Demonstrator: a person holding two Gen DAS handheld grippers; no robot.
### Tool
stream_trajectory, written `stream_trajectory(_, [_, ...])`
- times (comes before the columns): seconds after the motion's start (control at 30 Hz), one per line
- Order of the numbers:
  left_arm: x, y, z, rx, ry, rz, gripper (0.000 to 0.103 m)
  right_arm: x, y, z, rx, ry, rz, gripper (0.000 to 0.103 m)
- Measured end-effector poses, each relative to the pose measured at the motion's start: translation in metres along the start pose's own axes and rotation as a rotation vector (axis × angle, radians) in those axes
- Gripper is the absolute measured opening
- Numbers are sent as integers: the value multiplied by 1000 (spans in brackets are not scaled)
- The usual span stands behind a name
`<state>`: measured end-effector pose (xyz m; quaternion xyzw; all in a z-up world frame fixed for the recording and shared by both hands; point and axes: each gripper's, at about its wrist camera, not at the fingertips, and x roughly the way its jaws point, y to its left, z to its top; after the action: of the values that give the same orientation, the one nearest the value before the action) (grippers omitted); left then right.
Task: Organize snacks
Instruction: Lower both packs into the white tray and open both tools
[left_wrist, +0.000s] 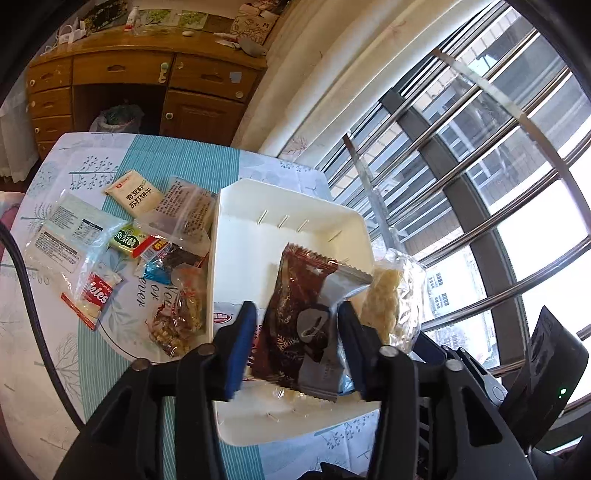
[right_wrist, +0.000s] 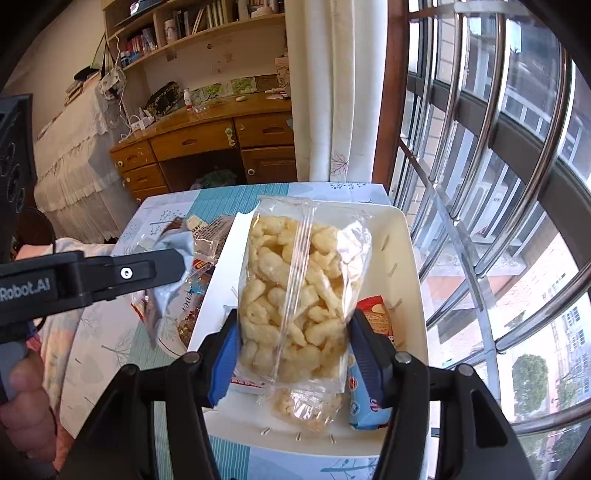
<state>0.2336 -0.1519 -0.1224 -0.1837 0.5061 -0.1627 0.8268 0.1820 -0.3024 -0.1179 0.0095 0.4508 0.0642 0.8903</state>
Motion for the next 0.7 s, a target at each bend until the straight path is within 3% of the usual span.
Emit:
stream_trajectory(0.03, [4,-2,0,-6,6,17,66,3,-5,0,20,20,17,60])
stream_trajectory(0.17, [6,2,2,-36,4,26,77,6,-21,-3,85,30,43,66])
stream_trajectory(0.4, [-2,12,1,-64,1,96,79,3,-29,-6,136,12,65,72])
stream_trajectory(0.7, [-35,39,-17,-92,-7,171,79,4,-8,-14,167,19,131,76])
